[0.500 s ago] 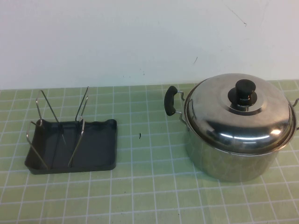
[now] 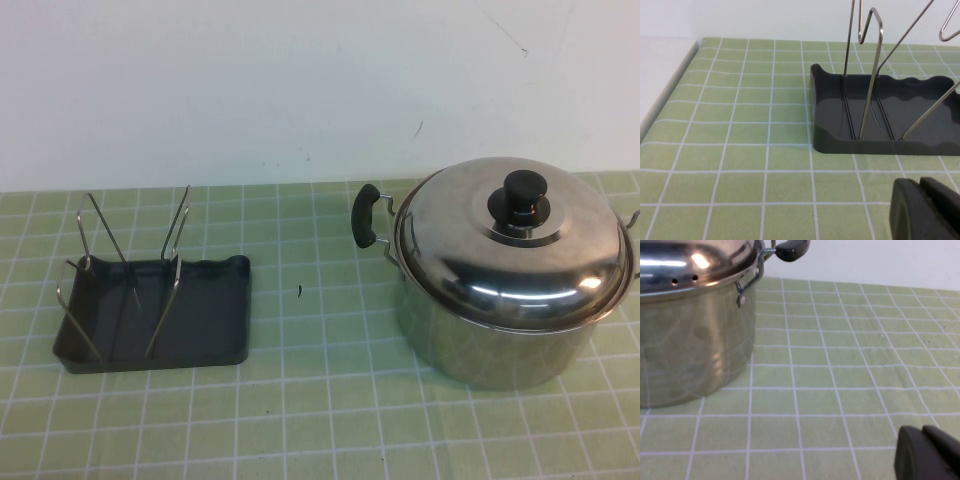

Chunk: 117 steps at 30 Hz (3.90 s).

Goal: Put pot lid on rack

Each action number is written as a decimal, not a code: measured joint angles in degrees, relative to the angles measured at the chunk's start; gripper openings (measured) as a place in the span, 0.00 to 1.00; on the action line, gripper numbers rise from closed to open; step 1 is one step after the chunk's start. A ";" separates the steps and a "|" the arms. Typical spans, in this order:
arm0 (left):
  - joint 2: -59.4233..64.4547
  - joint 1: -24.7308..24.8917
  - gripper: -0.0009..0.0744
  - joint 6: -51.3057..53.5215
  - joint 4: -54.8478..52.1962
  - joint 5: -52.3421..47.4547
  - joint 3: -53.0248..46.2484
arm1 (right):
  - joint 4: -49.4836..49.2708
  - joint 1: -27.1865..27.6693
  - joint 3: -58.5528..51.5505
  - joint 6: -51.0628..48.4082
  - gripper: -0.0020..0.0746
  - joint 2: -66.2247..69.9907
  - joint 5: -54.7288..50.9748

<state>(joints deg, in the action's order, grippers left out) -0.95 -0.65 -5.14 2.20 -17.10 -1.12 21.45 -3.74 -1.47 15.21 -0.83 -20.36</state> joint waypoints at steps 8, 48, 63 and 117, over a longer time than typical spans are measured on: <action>0.00 0.00 0.01 0.00 0.00 0.00 0.00 | -0.09 0.00 0.00 0.11 0.02 0.00 0.11; 0.00 0.00 0.01 0.14 0.00 0.00 0.00 | -19.10 -0.96 8.53 -3.34 0.02 0.00 7.39; 0.00 0.00 0.01 0.02 0.00 0.00 0.00 | -30.60 -1.09 21.34 -32.38 0.02 17.86 4.21; 0.00 0.00 0.01 0.03 0.00 0.00 0.00 | -19.53 -18.25 45.91 -17.96 0.46 92.27 51.10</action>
<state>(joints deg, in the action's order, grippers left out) -0.95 -0.65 -5.11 2.20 -17.10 -1.12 1.93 -21.99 44.44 -2.75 91.44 30.74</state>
